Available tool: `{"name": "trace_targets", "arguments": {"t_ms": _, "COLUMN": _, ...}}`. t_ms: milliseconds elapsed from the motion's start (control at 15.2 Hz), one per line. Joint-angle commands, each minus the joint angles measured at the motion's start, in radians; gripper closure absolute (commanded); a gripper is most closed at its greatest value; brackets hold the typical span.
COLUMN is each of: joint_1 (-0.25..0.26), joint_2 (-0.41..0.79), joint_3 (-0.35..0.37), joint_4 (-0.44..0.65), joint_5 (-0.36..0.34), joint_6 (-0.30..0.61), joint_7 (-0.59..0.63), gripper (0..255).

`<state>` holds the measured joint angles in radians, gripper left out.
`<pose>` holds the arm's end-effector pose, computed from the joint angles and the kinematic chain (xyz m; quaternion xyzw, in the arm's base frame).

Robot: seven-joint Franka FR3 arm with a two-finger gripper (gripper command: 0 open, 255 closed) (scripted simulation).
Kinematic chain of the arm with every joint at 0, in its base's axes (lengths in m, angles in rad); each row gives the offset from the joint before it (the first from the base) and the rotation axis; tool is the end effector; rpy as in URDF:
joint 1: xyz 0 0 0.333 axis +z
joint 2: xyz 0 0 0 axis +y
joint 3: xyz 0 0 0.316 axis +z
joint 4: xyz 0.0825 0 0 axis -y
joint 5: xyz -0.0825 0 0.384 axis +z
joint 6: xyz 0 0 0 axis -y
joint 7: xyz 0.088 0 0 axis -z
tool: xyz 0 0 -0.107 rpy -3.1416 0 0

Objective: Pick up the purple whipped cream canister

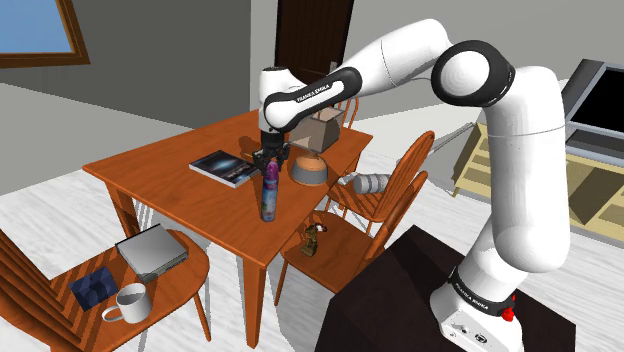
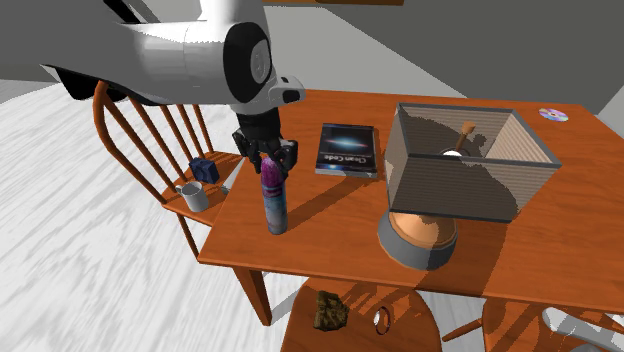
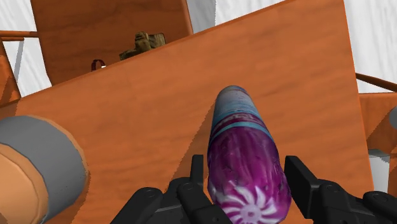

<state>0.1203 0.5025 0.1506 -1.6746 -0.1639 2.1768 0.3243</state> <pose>0.6552 0.1640 0.3154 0.9994 0.0105 0.0127 0.0289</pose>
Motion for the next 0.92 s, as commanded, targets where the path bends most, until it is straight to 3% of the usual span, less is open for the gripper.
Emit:
{"name": "trace_targets", "arguments": {"t_ms": 0, "joint_1": 0.000, "joint_2": 0.000, "joint_3": 0.000, "joint_4": -0.001, "joint_5": 0.000, "joint_6": 0.001, "joint_7": 0.000, "gripper": 255}}
{"name": "trace_targets", "arguments": {"t_ms": 462, "joint_1": 0.000, "joint_2": 0.000, "joint_3": 0.000, "joint_4": -0.002, "joint_5": 0.000, "joint_6": 0.002, "joint_7": 0.000, "gripper": 255}}
{"name": "trace_targets", "arguments": {"t_ms": 858, "joint_1": -0.002, "joint_2": -0.037, "joint_3": 0.005, "joint_4": 0.025, "joint_5": 0.010, "joint_6": -0.061, "joint_7": -0.009, "gripper": 255}}
